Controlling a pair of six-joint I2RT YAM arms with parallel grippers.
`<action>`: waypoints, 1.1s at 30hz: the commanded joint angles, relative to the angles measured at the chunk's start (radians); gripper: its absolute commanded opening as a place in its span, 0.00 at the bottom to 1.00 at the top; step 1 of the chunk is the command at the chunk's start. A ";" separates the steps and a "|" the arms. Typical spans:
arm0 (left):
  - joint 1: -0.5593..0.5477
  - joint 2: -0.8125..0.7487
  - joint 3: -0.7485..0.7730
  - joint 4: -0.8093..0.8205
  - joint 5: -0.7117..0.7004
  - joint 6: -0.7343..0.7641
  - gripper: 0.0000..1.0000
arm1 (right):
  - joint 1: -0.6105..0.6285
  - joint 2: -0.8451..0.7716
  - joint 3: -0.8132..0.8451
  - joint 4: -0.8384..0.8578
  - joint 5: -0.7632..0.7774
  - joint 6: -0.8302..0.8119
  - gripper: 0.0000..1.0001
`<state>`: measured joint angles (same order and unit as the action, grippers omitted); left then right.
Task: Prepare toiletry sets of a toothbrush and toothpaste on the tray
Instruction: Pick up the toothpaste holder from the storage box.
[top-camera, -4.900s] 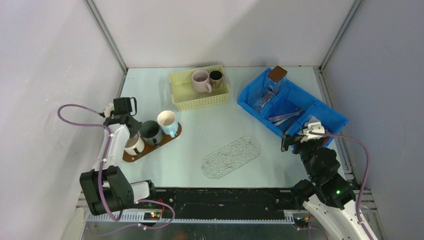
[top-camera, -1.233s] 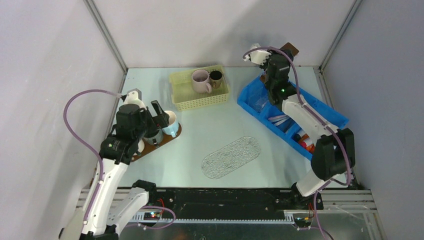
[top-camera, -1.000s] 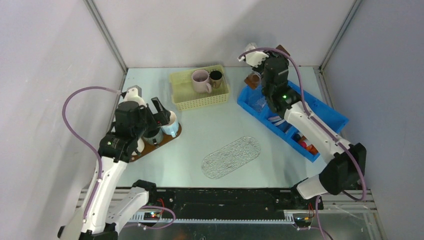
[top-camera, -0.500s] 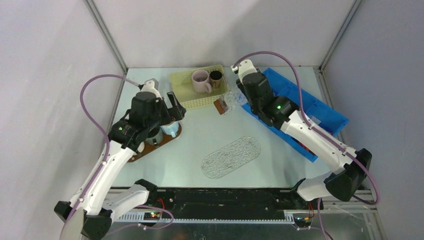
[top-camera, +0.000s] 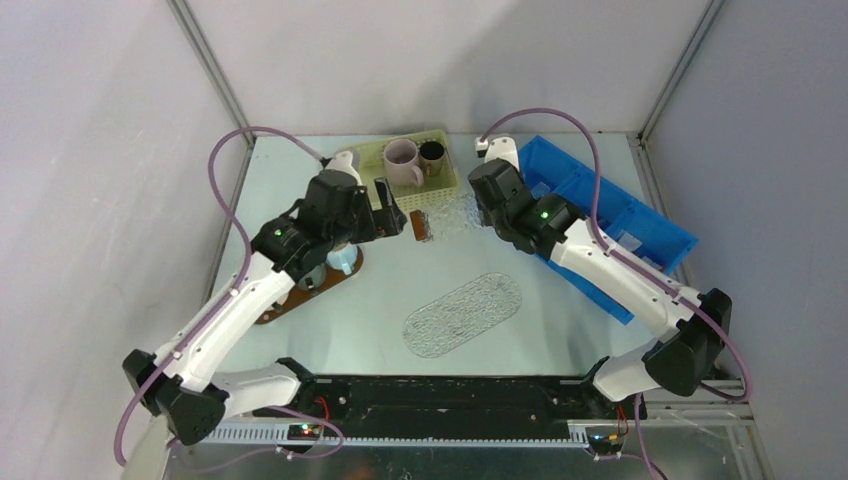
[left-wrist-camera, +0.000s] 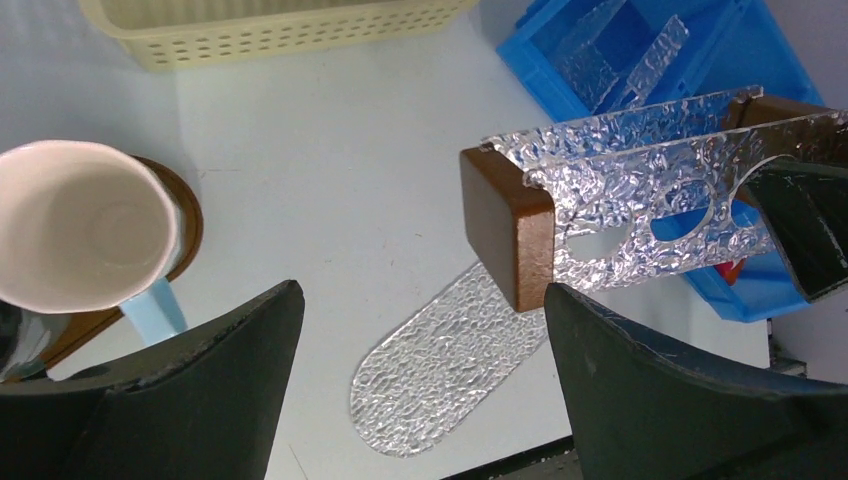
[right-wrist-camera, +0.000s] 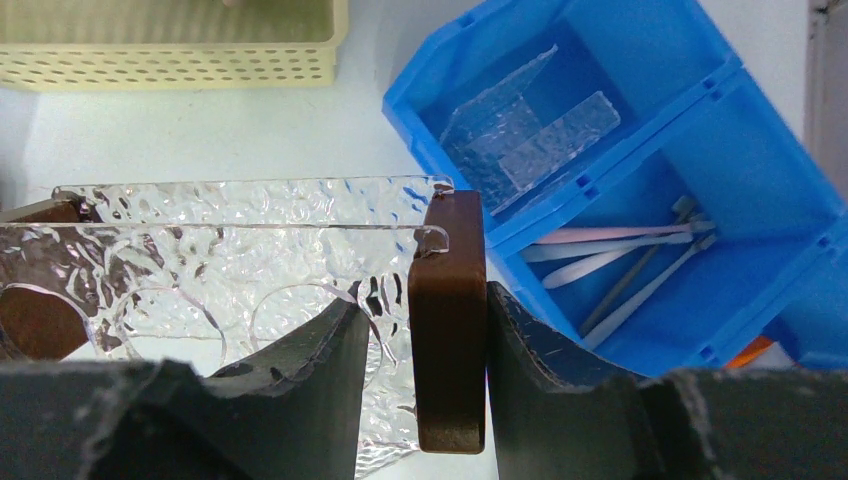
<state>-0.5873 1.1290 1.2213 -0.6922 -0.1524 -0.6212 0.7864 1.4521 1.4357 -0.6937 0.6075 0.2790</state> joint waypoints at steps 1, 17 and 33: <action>-0.040 0.045 0.037 0.022 -0.046 -0.029 0.96 | 0.016 -0.013 0.016 0.026 0.037 0.171 0.00; -0.121 0.216 0.139 0.042 -0.065 -0.034 0.88 | 0.037 0.009 0.007 0.005 0.045 0.247 0.00; -0.131 0.319 0.180 0.032 -0.113 -0.006 0.59 | 0.037 0.009 -0.001 0.045 -0.006 0.249 0.00</action>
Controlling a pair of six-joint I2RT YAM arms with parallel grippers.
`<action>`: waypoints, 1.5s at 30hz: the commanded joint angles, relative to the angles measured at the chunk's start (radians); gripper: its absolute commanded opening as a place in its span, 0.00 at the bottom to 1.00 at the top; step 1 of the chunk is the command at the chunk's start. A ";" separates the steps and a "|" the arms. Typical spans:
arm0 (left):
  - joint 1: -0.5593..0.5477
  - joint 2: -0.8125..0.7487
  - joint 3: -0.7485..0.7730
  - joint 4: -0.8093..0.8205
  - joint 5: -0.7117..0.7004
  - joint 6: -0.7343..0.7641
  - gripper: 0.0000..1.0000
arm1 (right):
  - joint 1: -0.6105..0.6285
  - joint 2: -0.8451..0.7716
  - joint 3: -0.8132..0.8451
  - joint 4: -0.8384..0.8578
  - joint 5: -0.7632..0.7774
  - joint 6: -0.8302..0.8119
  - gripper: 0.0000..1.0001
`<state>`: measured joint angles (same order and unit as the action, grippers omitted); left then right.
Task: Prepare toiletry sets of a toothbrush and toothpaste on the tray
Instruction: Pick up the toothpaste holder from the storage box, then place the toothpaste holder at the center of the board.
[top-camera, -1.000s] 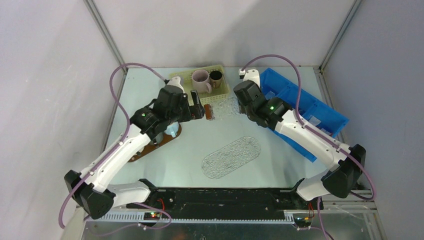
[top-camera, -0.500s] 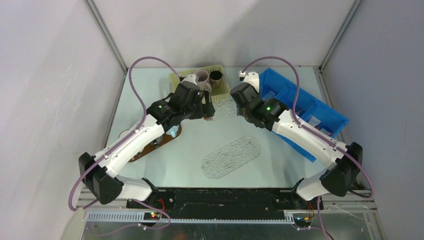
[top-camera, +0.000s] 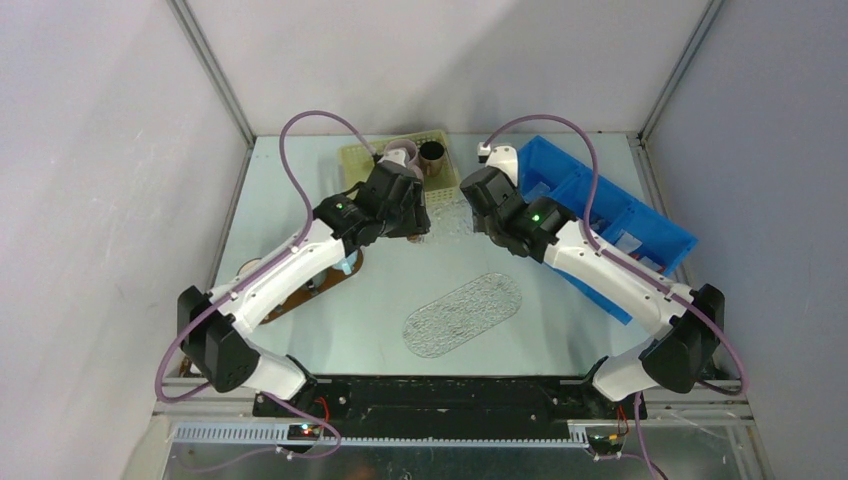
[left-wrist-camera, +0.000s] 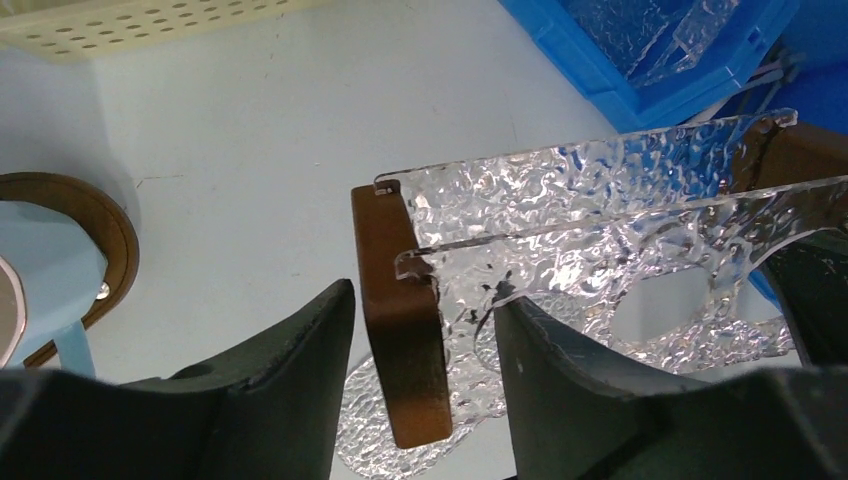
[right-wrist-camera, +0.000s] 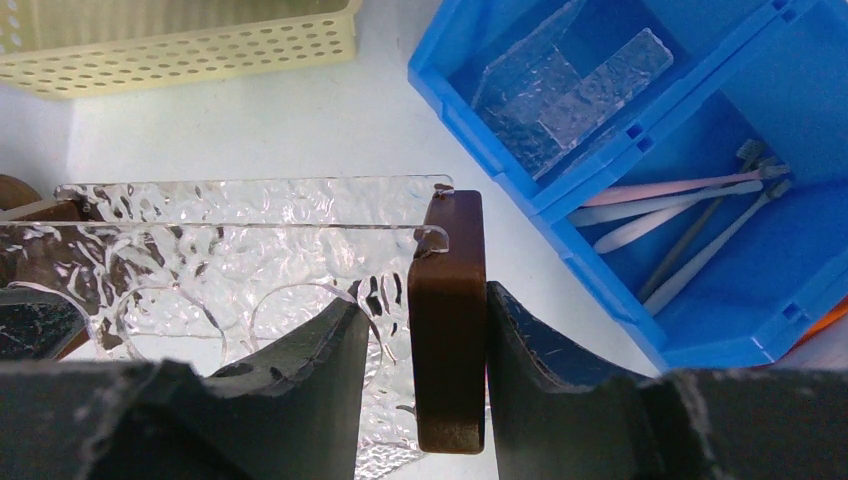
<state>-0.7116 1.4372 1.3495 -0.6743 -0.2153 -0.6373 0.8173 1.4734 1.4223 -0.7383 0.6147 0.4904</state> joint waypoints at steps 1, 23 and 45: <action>-0.006 0.015 0.054 0.013 -0.052 0.011 0.56 | 0.007 -0.013 0.010 0.094 -0.019 0.045 0.00; 0.127 -0.007 0.271 -0.118 -0.097 0.082 0.00 | -0.048 -0.251 -0.078 0.318 -0.270 -0.104 0.91; 0.904 -0.157 0.237 -0.272 0.149 0.431 0.00 | -0.259 -0.548 -0.334 0.449 -0.538 -0.265 1.00</action>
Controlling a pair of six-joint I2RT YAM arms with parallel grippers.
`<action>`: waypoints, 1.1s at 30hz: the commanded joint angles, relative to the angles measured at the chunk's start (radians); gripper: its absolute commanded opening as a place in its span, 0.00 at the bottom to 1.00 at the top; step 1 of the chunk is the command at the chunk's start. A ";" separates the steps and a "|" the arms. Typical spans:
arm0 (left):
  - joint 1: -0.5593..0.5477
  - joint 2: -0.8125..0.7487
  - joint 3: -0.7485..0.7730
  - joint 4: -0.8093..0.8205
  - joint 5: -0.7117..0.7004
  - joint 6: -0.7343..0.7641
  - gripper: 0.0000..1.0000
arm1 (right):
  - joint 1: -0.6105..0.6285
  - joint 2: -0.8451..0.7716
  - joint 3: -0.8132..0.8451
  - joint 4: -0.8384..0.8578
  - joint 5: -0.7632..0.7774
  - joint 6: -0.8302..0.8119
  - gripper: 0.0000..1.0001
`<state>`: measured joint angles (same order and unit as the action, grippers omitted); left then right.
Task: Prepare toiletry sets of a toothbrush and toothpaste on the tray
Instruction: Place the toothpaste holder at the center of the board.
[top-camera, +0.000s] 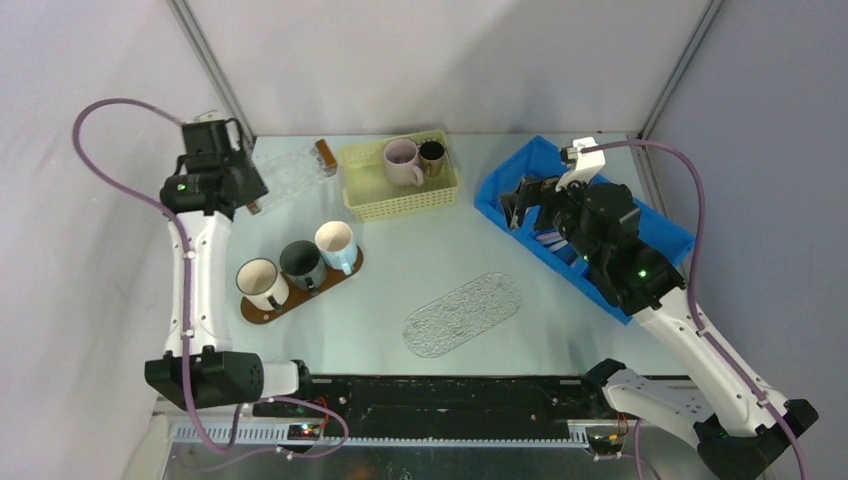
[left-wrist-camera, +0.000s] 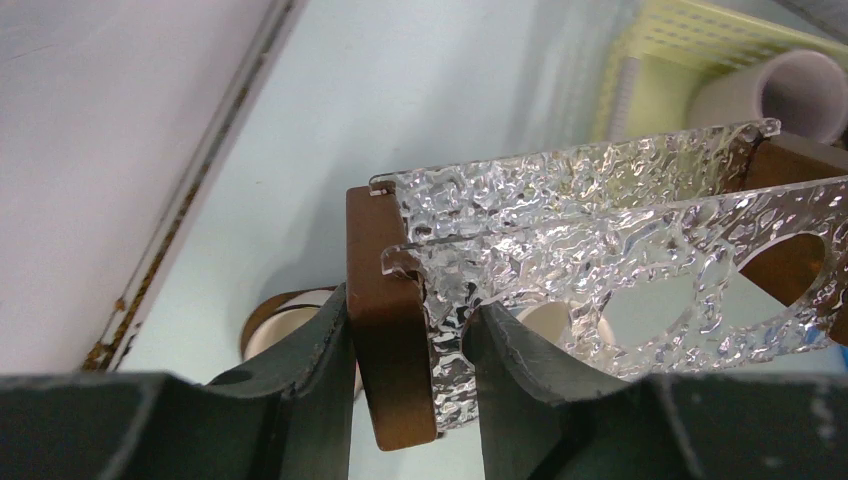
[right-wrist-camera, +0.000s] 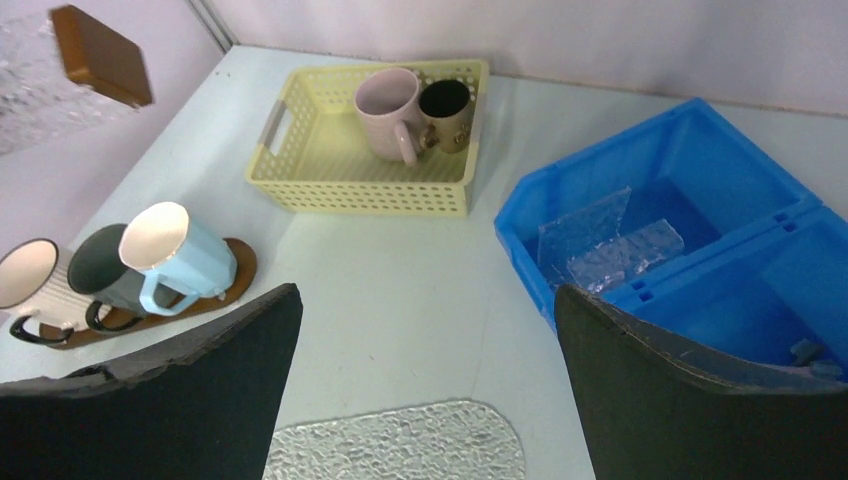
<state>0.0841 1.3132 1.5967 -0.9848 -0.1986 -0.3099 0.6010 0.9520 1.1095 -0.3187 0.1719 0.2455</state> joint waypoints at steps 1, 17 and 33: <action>0.154 -0.026 -0.012 0.038 0.152 0.129 0.00 | -0.051 -0.029 -0.027 0.035 -0.104 -0.025 0.99; 0.404 0.274 -0.074 0.084 0.396 0.368 0.00 | 0.052 -0.125 -0.145 0.071 -0.029 -0.174 0.99; 0.420 0.378 -0.261 0.304 0.407 0.369 0.00 | 0.018 -0.125 -0.164 0.049 -0.022 -0.179 0.99</action>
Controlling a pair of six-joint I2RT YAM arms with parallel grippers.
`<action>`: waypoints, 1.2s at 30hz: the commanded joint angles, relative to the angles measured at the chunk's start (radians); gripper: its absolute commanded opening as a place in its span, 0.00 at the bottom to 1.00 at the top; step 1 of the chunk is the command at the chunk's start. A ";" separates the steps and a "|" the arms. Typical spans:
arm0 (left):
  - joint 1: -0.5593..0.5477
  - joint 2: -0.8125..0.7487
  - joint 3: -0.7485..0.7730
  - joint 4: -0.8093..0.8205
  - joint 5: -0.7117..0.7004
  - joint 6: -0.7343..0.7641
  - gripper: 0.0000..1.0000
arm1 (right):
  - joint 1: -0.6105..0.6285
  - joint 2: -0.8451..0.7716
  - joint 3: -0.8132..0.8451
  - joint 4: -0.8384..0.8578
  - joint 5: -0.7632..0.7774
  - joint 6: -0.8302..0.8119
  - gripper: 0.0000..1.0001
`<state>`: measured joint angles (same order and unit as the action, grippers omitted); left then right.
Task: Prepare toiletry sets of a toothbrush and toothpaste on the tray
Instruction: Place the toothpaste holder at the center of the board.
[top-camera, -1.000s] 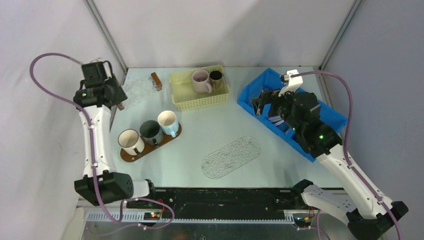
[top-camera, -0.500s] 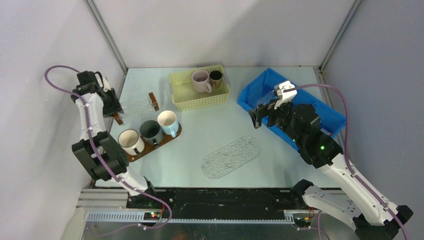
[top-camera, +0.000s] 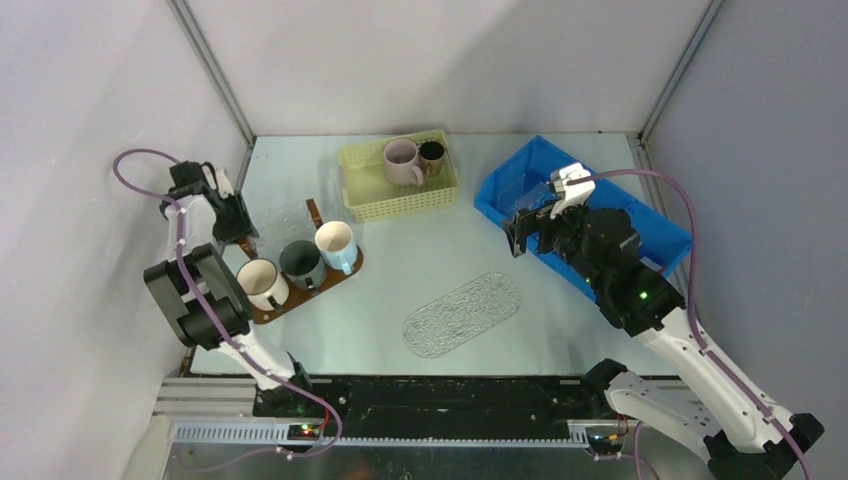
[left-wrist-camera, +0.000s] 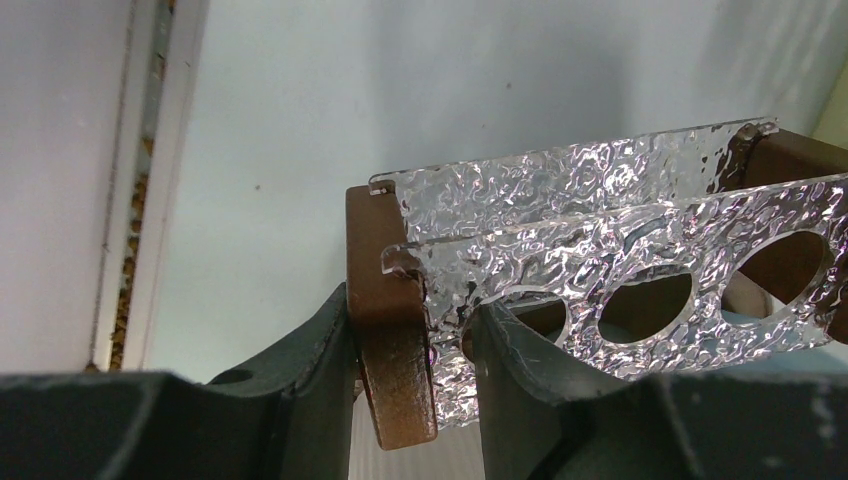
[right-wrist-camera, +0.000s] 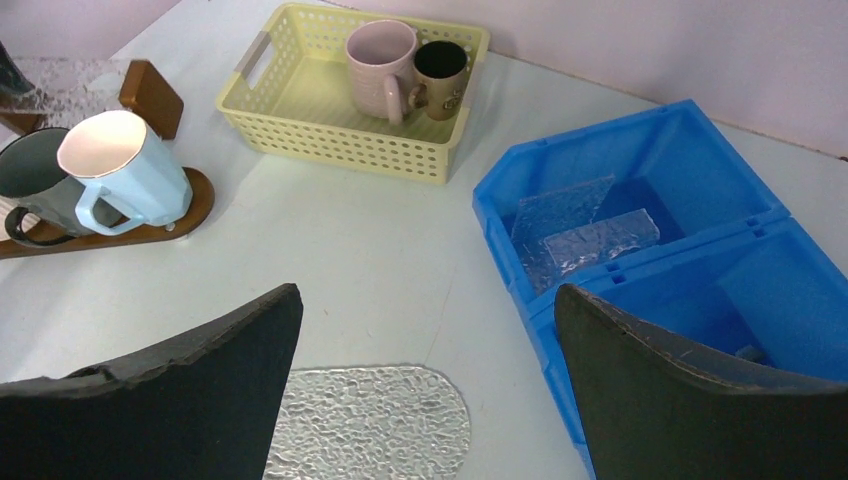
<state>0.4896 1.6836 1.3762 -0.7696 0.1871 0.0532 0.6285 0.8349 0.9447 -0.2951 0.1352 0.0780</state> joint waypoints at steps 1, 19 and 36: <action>0.015 0.016 -0.049 0.104 0.021 0.005 0.00 | -0.011 -0.006 -0.001 0.025 0.014 -0.012 0.99; 0.033 0.121 -0.099 0.156 -0.011 0.003 0.14 | -0.041 0.008 -0.009 0.023 -0.001 -0.004 0.99; 0.034 0.030 -0.064 0.108 -0.065 0.013 0.65 | -0.045 0.004 -0.007 0.026 -0.026 -0.007 0.99</action>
<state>0.5098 1.7851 1.2739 -0.6407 0.1558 0.0536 0.5869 0.8478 0.9356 -0.2970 0.1230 0.0780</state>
